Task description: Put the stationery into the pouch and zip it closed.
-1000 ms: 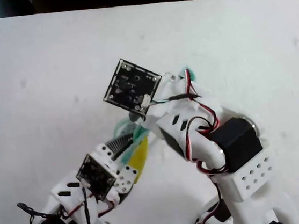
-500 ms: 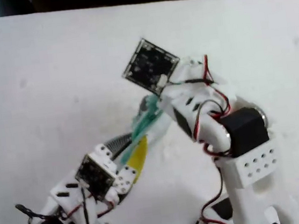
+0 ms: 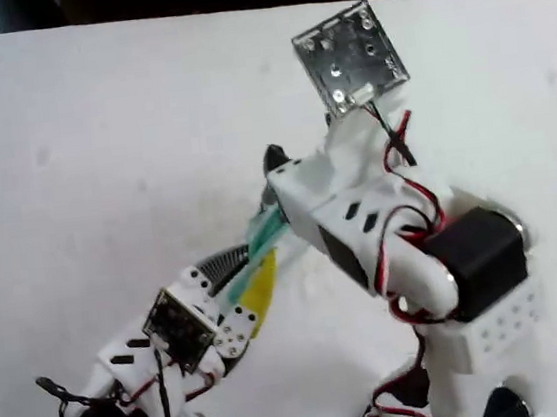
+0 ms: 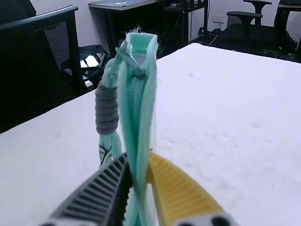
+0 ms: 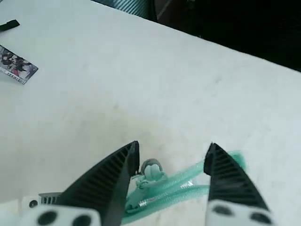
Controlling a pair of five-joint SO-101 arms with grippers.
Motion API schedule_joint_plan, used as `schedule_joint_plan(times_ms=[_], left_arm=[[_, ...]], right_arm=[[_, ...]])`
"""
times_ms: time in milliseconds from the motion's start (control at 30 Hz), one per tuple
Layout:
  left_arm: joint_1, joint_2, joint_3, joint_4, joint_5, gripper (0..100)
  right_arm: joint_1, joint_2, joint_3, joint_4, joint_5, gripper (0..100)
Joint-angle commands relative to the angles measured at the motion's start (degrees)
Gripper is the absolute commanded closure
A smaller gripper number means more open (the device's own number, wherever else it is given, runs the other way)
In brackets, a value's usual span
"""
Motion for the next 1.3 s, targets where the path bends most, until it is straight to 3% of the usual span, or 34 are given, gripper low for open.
schedule_joint_plan(times_ms=[0, 100, 367, 667, 833, 900, 1067, 1167, 1267], left_arm=[[0.4, 0.48, -0.09, -1.41, -0.44, 98], [-1.19, 0.48, 0.09, -1.76, -0.44, 98], [-1.89, 0.48, 0.09, -1.67, -0.44, 98], [-1.54, 0.48, 0.18, -1.67, -0.44, 98], [-1.54, 0.48, 0.18, -1.67, -0.44, 98], [-1.54, 0.48, -0.18, -1.76, -0.44, 97], [-2.15, 0.48, -2.2, -0.09, 2.64, 81], [-4.26, 0.48, -4.57, 1.41, 8.79, 79], [-5.76, 0.48, -5.45, 1.41, 9.41, 79]], right_arm=[[0.4, 0.22, 0.7, 1.54, -1.76, 83.9], [0.4, -2.07, 4.22, 1.63, -2.11, 87.5], [-1.36, -1.8, 11.08, 1.63, -2.2, 81.6], [4.79, -0.75, 19.08, 1.63, 1.41, 81.7], [4.79, -0.31, 16.09, 1.54, 1.76, 98.1], [4.79, -0.66, 15.82, 1.54, 1.76, 96.8], [1.27, -0.66, 16.62, 1.54, 1.67, 98.1], [-1.8, -0.66, 17.93, 1.54, 1.76, 98.1], [-3.03, -0.66, 18.2, 1.54, 1.85, 98.1]])
